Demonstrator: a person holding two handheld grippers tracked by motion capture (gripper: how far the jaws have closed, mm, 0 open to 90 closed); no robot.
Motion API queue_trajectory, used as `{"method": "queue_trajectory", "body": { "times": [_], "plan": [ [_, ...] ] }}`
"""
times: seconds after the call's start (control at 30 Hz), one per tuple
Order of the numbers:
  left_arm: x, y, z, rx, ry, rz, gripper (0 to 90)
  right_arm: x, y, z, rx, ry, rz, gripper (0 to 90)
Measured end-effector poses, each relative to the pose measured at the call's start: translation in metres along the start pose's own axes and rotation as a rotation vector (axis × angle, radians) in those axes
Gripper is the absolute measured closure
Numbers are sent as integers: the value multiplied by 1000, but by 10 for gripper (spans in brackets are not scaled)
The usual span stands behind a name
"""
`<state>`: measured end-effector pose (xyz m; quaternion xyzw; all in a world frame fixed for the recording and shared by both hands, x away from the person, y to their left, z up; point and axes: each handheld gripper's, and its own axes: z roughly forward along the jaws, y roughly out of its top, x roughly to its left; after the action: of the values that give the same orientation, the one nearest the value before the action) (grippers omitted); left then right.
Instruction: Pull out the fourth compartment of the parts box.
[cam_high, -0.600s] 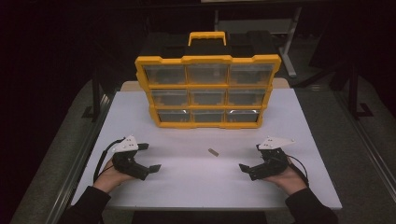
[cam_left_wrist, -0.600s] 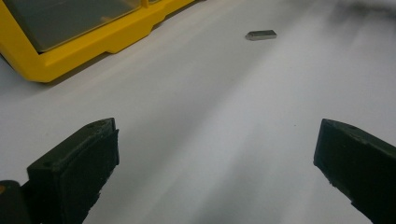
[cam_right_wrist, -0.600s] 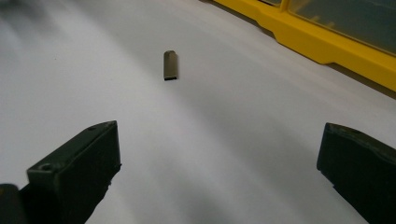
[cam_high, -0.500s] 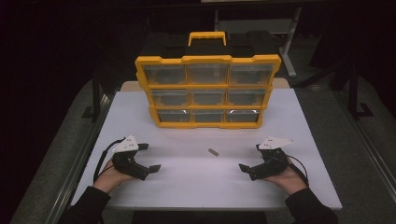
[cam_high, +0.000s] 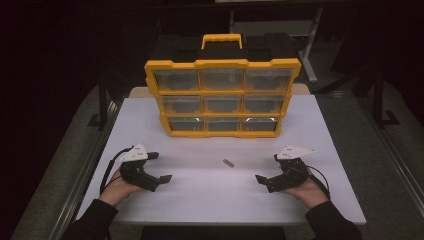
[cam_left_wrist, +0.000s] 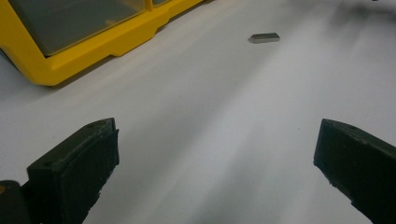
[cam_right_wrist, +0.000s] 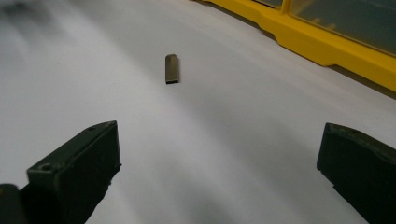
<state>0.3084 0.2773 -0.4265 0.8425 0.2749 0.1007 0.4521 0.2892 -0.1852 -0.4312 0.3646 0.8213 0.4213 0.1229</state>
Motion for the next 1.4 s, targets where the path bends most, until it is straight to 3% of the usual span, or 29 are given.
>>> {"method": "queue_trajectory", "body": {
  "times": [0.53, 1.4],
  "plan": [
    [1, 5, 3, -15, -12, -13, 0, -1, 2, 4, 4, 5, 9, 0],
    [-4, 20, 20, -20, -36, 32, 0, -1, 3, 3, -2, 11, 8, 0]
  ]
}}
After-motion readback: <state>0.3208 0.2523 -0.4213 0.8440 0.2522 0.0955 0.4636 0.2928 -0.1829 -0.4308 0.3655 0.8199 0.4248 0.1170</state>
